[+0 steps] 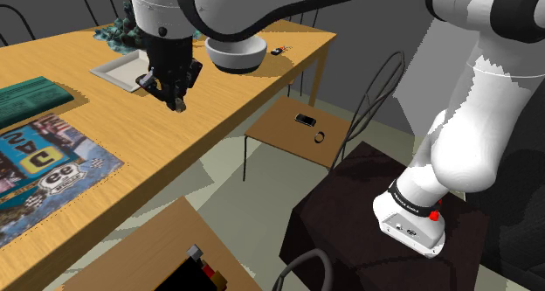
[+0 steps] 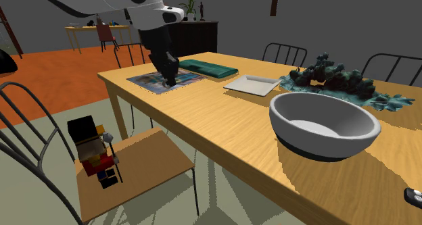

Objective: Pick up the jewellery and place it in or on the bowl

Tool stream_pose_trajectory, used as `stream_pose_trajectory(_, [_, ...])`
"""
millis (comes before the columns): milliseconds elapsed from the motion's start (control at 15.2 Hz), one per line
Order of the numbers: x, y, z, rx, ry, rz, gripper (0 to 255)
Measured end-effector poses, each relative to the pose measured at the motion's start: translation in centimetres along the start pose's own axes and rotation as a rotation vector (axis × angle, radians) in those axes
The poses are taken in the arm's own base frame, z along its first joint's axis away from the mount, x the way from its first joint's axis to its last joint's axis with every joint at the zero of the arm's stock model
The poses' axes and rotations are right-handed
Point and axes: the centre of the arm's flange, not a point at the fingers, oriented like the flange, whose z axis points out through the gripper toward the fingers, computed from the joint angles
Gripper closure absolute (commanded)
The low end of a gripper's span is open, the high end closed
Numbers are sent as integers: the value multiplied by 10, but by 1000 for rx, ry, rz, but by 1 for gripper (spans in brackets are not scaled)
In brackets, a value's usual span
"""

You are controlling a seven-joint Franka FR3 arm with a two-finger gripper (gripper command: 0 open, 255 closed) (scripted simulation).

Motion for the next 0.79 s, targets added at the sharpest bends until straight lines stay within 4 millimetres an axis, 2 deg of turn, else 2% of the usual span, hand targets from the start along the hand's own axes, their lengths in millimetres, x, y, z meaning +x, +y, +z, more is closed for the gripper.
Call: stream_pose_trajectory(792, [15, -2, -61, 0, 0, 0, 255])
